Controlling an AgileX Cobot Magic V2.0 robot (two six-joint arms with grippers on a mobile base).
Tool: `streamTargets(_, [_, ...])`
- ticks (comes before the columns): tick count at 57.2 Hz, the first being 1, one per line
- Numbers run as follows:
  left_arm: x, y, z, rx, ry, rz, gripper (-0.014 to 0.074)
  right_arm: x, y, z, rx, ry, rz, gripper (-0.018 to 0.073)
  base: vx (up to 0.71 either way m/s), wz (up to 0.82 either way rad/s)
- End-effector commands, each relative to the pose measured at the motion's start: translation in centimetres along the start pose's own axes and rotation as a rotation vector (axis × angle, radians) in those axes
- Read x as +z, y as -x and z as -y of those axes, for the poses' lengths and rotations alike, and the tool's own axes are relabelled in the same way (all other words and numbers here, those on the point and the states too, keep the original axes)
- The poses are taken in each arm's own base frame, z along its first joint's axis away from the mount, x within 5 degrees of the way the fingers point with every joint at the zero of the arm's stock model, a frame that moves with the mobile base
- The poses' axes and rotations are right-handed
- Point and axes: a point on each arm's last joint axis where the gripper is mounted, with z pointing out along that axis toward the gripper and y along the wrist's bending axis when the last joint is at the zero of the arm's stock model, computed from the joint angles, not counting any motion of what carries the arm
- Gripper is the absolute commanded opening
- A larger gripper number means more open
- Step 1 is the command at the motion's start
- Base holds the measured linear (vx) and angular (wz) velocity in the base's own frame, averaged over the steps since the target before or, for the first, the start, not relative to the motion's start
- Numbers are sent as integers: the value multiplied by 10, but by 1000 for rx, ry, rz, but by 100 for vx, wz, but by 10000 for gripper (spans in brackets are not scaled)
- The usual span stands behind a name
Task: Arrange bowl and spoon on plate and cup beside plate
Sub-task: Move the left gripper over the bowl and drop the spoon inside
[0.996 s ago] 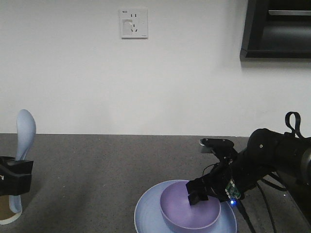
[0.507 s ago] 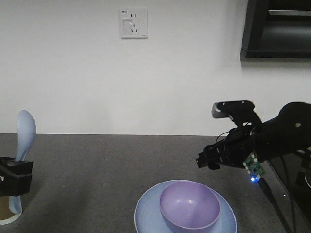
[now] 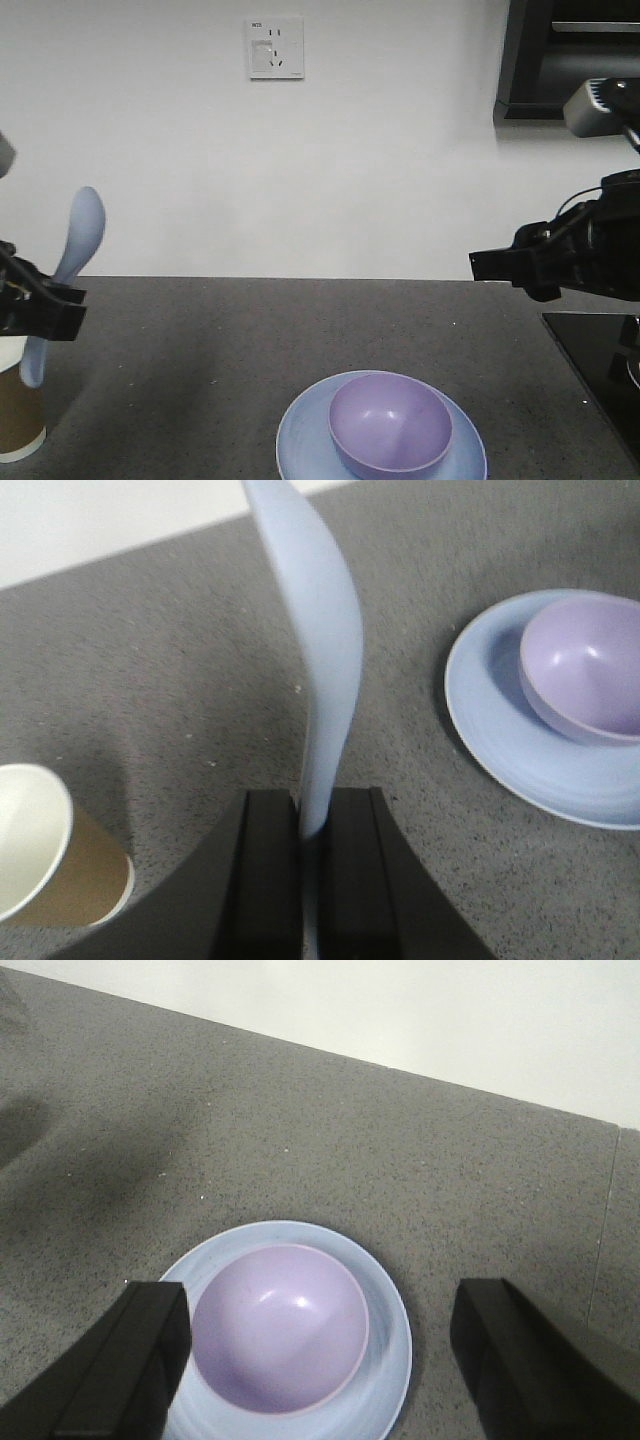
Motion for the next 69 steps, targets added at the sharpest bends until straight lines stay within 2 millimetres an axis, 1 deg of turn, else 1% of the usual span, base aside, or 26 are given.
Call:
streamTargets(1, [5,25,13,30,-81,59,0,-19,5,0,0,-30,98,592,0,0])
streamTargets(4, [20,32,24,49,-130,25,0,-21,1,0,2,-41,92,592,0,0])
streamTargets(6, [26,37,30,63,-155,14,0,-21,-1,0,3,-47,87,592,0,0])
streamTargets(11, [52,44,53,107,-210,-40,0,-21,-7,1,7,-59,71,592,0,0])
streamTargets(20, [83,55,85,158,-273,-108,0,-20,-12,1,18,-57,38,592,0,0])
streamTargets(27, [102,60,101,190,-301,-169,0,-20,-12,1,19,-57,37,592,0,0])
streamTargets(37, [129,65,113,195,-312,-261,0,-20,-12,1,17,-59,36,592,0,0])
streamTargets(48, [149,72,120,172,-336,-275,0,-20,-12,1,17,-59,32,592,0,0])
streamTargets(62, [176,63,129,161,-391,-330,0,-20,-13,2,6,-71,27,592,0,0])
streamTargets(69, [185,59,133,154,-406,-352,0,-20,-13,2,5,-72,26,592,0,0])
